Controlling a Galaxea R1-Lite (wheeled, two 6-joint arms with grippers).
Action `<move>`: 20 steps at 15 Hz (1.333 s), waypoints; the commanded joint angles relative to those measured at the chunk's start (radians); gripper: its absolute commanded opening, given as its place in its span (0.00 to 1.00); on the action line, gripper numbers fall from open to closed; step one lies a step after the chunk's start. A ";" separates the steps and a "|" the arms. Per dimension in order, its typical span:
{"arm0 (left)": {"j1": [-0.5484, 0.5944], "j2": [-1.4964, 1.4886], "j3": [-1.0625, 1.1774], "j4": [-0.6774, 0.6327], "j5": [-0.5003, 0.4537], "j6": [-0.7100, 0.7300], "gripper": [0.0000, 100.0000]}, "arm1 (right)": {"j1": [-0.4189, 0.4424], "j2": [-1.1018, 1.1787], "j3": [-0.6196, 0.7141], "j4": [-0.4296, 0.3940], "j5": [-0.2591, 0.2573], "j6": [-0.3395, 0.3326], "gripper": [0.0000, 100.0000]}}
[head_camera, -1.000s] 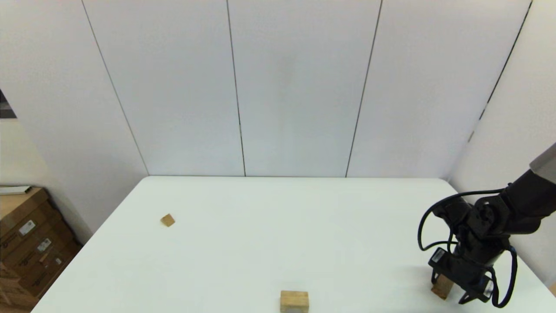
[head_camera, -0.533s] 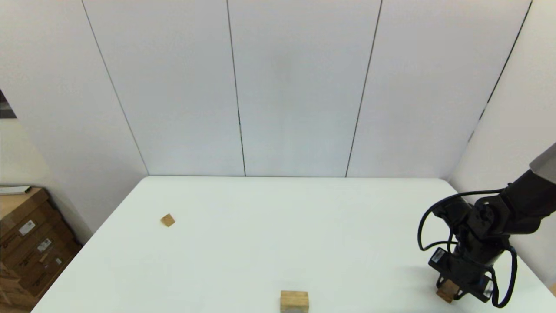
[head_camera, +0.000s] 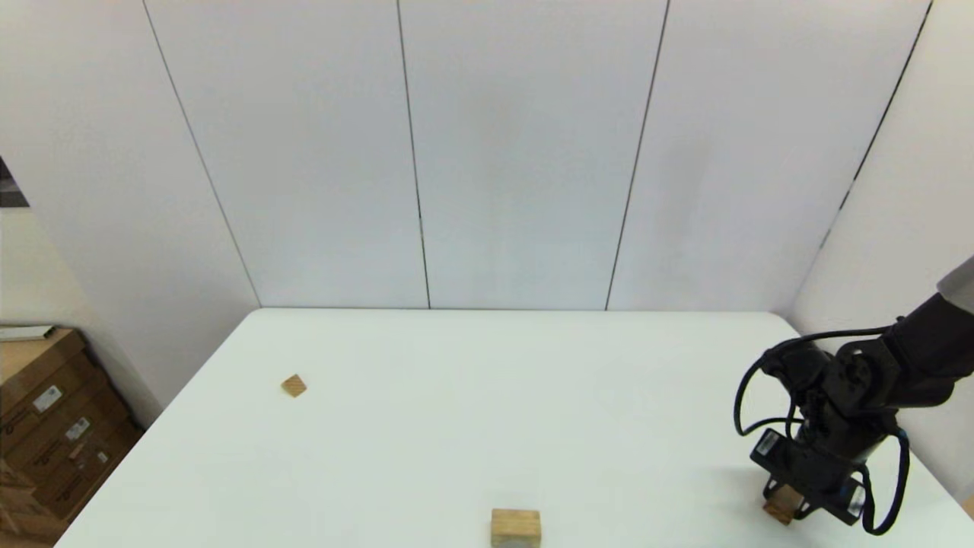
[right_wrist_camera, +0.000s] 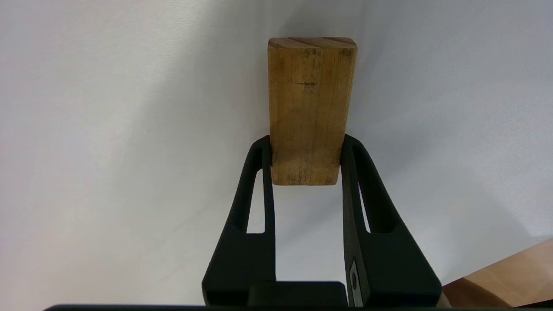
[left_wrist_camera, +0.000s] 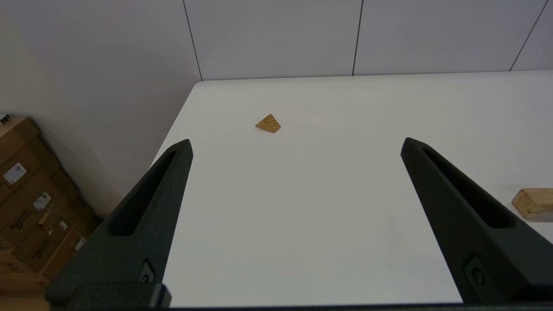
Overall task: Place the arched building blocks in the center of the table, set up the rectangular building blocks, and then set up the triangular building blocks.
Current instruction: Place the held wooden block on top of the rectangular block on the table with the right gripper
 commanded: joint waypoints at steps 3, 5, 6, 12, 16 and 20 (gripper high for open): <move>0.000 0.002 0.000 0.000 -0.001 -0.001 1.00 | 0.147 -0.233 0.003 0.002 -0.007 -0.089 0.00; 0.000 0.002 0.000 0.000 -0.001 0.000 1.00 | 0.226 -0.316 0.003 0.002 -0.009 -0.173 0.00; 0.000 0.002 0.000 0.000 0.000 -0.001 1.00 | 0.269 -0.365 0.003 0.002 -0.007 -0.256 0.00; 0.000 0.002 0.000 0.000 0.000 0.000 1.00 | 0.369 -0.419 -0.021 -0.011 0.194 -0.773 0.00; 0.000 0.002 0.000 0.000 0.000 0.000 1.00 | 0.481 -0.406 -0.055 -0.008 0.290 -0.960 0.00; 0.000 0.002 0.000 0.000 0.000 0.000 1.00 | 0.572 -0.301 -0.077 -0.001 0.293 -1.197 0.00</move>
